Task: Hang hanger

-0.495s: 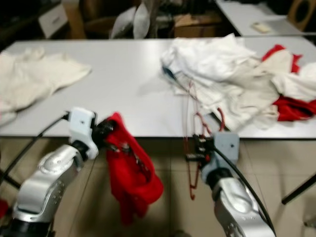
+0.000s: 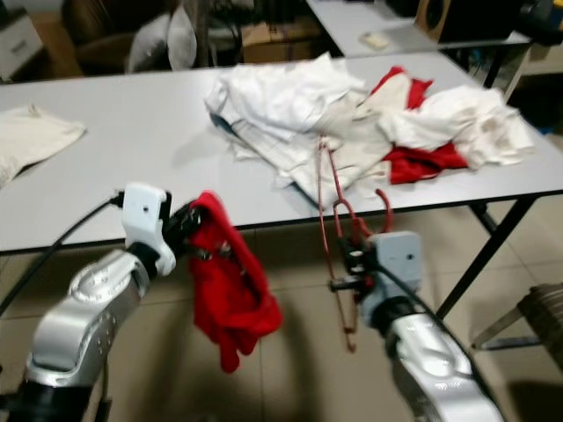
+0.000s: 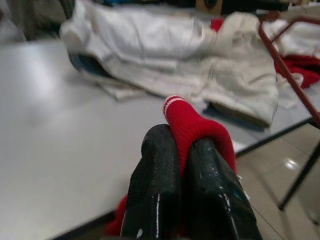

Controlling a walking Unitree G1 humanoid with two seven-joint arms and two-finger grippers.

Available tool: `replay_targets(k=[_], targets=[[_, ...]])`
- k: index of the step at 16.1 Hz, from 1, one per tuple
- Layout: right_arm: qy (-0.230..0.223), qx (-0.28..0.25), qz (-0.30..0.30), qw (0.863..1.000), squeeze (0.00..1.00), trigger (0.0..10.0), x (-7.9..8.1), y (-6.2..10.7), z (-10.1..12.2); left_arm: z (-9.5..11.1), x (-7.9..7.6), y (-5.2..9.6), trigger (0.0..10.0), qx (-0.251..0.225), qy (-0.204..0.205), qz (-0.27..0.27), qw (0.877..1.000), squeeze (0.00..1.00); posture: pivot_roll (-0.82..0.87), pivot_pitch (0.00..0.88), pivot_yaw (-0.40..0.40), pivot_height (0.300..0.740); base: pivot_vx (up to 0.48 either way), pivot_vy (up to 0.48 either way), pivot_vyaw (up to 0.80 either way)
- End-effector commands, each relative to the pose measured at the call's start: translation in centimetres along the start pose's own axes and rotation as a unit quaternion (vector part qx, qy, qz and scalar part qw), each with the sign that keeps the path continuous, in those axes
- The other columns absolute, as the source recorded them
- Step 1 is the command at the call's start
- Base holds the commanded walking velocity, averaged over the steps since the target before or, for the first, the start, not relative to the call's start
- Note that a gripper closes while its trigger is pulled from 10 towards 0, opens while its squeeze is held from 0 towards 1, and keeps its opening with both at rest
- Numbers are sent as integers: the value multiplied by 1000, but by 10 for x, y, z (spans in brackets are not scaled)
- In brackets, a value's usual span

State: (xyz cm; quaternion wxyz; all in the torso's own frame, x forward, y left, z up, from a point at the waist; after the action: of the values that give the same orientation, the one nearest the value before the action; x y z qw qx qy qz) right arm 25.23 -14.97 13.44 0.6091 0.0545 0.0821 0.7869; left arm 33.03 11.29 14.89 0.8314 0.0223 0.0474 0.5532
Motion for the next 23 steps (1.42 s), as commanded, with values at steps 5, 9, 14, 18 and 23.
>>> replay_targets(k=[5,9,14,18,23], targets=[[39,-42,109,992,0,10000,13,8,33,40,2,-9,10000,-61,3,-17,998,0,-10,12,65,740,51,0,0],[82,-33,157,984,0,10000,5,21,42,62,17,-29,10000,-76,-2,3,997,0,-16,7,65,740,294,0,0],[115,-8,209,971,0,10000,7,35,45,77,30,-45,10000,-70,-21,16,997,0,-19,0,60,740,337,0,0],[138,22,252,957,0,10000,6,44,43,121,45,-59,10000,-117,-33,31,992,0,-19,0,56,740,350,0,0],[150,25,273,950,0,10000,11,42,45,158,62,-64,10000,-155,-53,46,985,0,-20,0,56,740,356,0,0]])
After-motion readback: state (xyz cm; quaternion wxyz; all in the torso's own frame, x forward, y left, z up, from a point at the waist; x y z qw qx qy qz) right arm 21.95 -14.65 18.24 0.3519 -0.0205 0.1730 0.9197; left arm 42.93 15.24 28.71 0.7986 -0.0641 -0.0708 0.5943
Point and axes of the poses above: a point about 5 cm out from each wrist's last joint towards the gripper, its own y axis pointing back from the gripper into the wrist, its own z axis along the axis of the wrist's last joint, x = y × z, the point moved 5 cm from there along -y, pointing out of the wrist towards the gripper, and after that the axes turned 3 degrees about y, right-handed, at the moved point
